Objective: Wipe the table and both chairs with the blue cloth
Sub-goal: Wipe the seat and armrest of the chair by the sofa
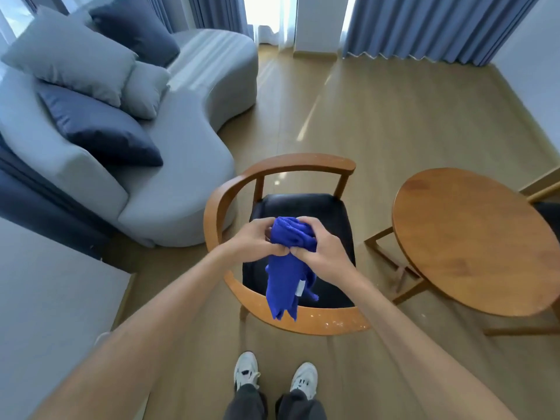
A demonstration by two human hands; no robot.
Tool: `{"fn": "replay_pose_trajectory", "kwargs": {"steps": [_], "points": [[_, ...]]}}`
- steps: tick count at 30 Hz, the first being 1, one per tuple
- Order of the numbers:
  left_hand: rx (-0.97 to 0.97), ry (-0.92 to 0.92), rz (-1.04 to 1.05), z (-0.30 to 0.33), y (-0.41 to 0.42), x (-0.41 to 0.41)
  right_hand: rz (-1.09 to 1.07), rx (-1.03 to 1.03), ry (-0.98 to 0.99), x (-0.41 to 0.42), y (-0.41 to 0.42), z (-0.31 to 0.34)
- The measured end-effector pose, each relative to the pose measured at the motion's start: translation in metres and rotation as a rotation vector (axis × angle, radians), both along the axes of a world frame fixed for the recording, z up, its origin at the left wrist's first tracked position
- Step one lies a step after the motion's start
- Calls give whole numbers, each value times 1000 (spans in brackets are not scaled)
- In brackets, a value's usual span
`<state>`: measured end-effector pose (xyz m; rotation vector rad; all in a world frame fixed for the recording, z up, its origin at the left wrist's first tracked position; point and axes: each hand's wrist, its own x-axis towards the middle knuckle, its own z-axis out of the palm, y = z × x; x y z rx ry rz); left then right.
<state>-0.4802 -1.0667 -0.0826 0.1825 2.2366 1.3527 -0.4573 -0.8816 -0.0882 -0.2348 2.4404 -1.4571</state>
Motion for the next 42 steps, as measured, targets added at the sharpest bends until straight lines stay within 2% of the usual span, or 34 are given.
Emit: {"fn": "replay_pose_trajectory", "kwargs": {"steps": [2,5,8,10,13,16,18,21,23,26,31,35,38,42], "points": [[37,-115,32,-25,-20,9,-39,-8,-51,8,-23,-26],[103,-309,284,-65,-62,16,-131,-24,-186,6,-56,-69],[-184,-216,480,-110,-104,20,-183,-62,-417,-4,-85,-115],[-298,-188,512,-134,-119,27,-177,46,-504,-3,-105,-149],[-377,-102,423,-164,-126,39,-199,435,-414,7,-133,-191],[-442,37,324,-179,-124,39,-243,672,-206,15,-152,-200],[-522,183,252,-184,-119,30,-208,737,-155,18,-164,-201],[-590,355,167,-188,-112,13,-207,719,-259,29,-191,-205],[-629,412,112,-193,-110,1,-180,785,-221,41,-207,-217],[-682,405,57,-205,-110,-9,-177,884,-125,51,-209,-235],[-743,498,-93,-226,-102,-7,7,781,146,83,-146,-248],[-765,511,-170,-236,-77,4,147,660,304,112,-29,-249],[-749,467,-222,-251,-55,14,24,630,308,109,64,-247],[-772,391,-269,-270,-30,36,-364,654,130,90,129,-243]]}}
